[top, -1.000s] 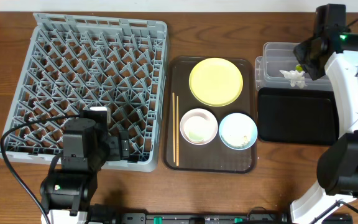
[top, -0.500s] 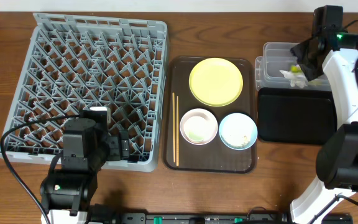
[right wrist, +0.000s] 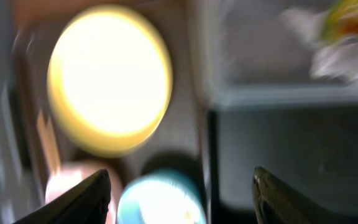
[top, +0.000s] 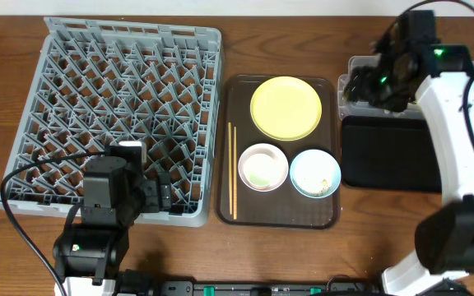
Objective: Sort waste into correct bins and load items into the dishwasher
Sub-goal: 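Grasp the light-blue rice bowl rim with the right gripper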
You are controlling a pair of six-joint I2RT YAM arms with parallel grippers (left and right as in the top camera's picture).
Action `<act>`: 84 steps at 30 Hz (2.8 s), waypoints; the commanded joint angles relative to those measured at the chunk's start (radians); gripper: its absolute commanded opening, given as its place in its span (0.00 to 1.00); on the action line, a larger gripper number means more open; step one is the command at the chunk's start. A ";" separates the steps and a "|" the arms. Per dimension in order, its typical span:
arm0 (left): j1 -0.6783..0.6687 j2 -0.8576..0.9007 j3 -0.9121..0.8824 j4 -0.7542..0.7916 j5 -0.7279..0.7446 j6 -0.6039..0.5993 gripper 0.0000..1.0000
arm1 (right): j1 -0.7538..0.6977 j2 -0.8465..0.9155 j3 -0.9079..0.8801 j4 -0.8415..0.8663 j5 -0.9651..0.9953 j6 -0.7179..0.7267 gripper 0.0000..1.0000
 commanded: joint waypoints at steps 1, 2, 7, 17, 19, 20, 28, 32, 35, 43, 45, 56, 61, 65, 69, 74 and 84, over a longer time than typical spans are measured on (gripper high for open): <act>0.004 -0.002 0.022 -0.002 -0.002 -0.013 0.92 | 0.054 -0.044 -0.009 -0.072 -0.029 -0.127 0.68; 0.004 -0.002 0.022 -0.002 -0.002 -0.013 0.92 | 0.070 -0.061 -0.020 -0.090 -0.027 -0.127 0.67; 0.004 -0.002 0.022 -0.002 -0.002 -0.013 0.92 | 0.119 -0.204 -0.156 -0.048 -0.020 -0.113 0.67; 0.004 -0.002 0.022 -0.002 -0.002 -0.013 0.92 | 0.297 -0.503 -0.664 0.274 -0.013 -0.265 0.72; 0.004 -0.002 0.022 -0.002 -0.002 -0.013 0.92 | 0.330 -0.488 -0.710 0.307 -0.013 -0.262 0.70; 0.004 -0.002 0.022 -0.002 -0.002 -0.013 0.92 | 0.345 -0.478 -0.729 0.323 -0.013 -0.251 0.70; 0.004 -0.002 0.022 -0.003 -0.002 -0.013 0.92 | 0.425 -0.365 -0.809 0.452 -0.012 -0.190 0.57; 0.004 -0.002 0.022 -0.003 -0.002 -0.013 0.92 | 0.443 -0.303 -0.818 0.484 0.006 -0.154 0.50; 0.004 -0.002 0.022 -0.003 -0.002 -0.013 0.92 | 0.446 -0.252 -0.819 0.494 0.029 -0.130 0.49; 0.004 -0.002 0.022 -0.005 -0.002 -0.013 0.92 | 0.454 -0.158 -0.819 0.526 0.029 -0.107 0.36; 0.004 -0.002 0.022 -0.006 -0.002 -0.013 0.92 | 0.454 -0.155 -0.819 0.529 0.029 -0.107 0.29; 0.004 -0.002 0.022 -0.007 -0.002 -0.013 0.92 | 0.454 -0.155 -0.819 0.534 0.112 -0.033 0.13; 0.004 -0.002 0.022 -0.007 -0.002 -0.013 0.92 | 0.453 -0.155 -0.819 0.533 0.142 -0.021 0.05; 0.004 -0.002 0.022 -0.007 -0.002 -0.013 0.92 | 0.454 -0.155 -0.819 0.529 0.197 0.015 0.04; 0.004 -0.002 0.022 -0.006 -0.002 -0.013 0.92 | 0.454 -0.155 -0.819 0.534 0.208 0.021 0.01; 0.004 -0.002 0.022 -0.006 -0.002 -0.013 0.92 | 0.453 -0.169 -0.809 0.529 0.198 0.028 0.01; 0.004 -0.002 0.022 -0.006 -0.002 -0.013 0.92 | 0.412 -0.319 -0.660 0.431 0.185 0.027 0.01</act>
